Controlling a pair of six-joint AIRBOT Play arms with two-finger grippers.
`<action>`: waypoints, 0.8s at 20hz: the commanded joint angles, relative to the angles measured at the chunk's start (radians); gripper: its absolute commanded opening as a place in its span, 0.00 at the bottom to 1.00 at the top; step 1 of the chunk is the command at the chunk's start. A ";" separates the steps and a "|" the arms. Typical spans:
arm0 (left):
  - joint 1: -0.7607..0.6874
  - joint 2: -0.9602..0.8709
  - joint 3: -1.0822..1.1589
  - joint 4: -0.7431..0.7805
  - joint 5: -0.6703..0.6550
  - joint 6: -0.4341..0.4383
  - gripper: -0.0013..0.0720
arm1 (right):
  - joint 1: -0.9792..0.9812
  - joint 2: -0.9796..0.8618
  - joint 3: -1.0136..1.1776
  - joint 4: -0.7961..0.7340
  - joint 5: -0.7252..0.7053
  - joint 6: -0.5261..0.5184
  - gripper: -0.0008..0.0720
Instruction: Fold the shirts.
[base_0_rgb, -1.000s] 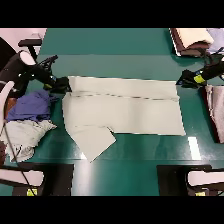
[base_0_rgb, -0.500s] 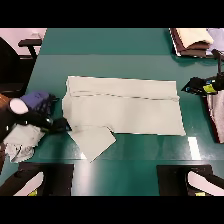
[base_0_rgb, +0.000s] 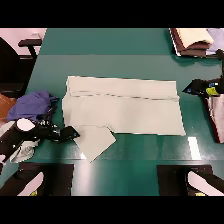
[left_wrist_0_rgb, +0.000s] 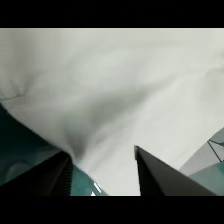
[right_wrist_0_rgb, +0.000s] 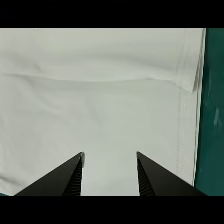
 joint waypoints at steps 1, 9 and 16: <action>-0.066 0.003 -0.016 -0.072 0.095 0.017 0.35 | -0.004 0.003 -0.003 -0.003 0.047 0.000 0.54; -0.074 0.004 0.045 -0.114 0.040 0.028 0.05 | -0.375 0.128 -0.492 0.006 0.116 0.001 0.85; -0.074 0.004 0.051 -0.114 0.050 0.027 0.05 | -0.485 0.137 -0.744 0.183 -0.076 -0.025 0.61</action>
